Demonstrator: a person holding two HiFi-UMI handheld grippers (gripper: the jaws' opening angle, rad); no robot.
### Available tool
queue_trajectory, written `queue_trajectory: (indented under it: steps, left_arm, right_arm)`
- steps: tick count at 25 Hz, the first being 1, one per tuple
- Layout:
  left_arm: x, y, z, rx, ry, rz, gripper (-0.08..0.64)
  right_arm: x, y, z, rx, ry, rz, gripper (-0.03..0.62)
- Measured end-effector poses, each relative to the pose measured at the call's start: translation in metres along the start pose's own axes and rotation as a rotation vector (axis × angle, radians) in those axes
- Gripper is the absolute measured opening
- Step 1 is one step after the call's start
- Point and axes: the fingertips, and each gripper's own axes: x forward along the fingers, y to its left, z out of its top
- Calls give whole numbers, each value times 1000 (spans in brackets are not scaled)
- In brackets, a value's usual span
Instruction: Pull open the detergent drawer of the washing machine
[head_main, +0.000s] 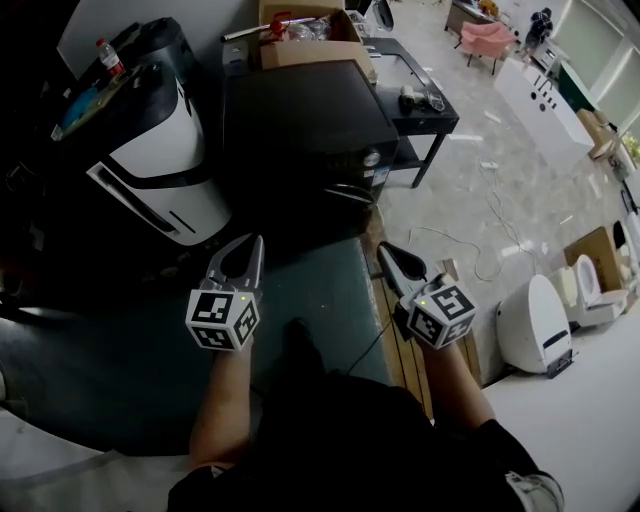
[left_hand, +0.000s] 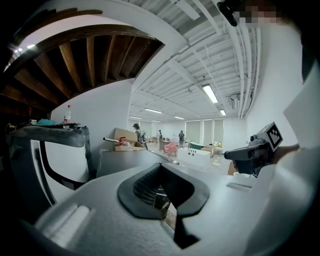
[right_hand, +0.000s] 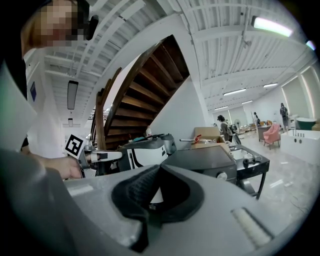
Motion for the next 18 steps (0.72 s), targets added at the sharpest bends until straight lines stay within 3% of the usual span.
queue_trajectory:
  steps: [7, 13, 18]
  left_arm:
    - [51, 55, -7, -35, 27, 0, 9]
    - [80, 101, -2, 9, 50, 10, 11]
    - [101, 142, -1, 1, 57, 5, 11]
  right_arm:
    - [74, -16, -2, 24, 49, 22, 3]
    - [139, -22, 10, 21, 67, 39, 3]
    - [189, -19, 14, 11, 95, 52, 2]
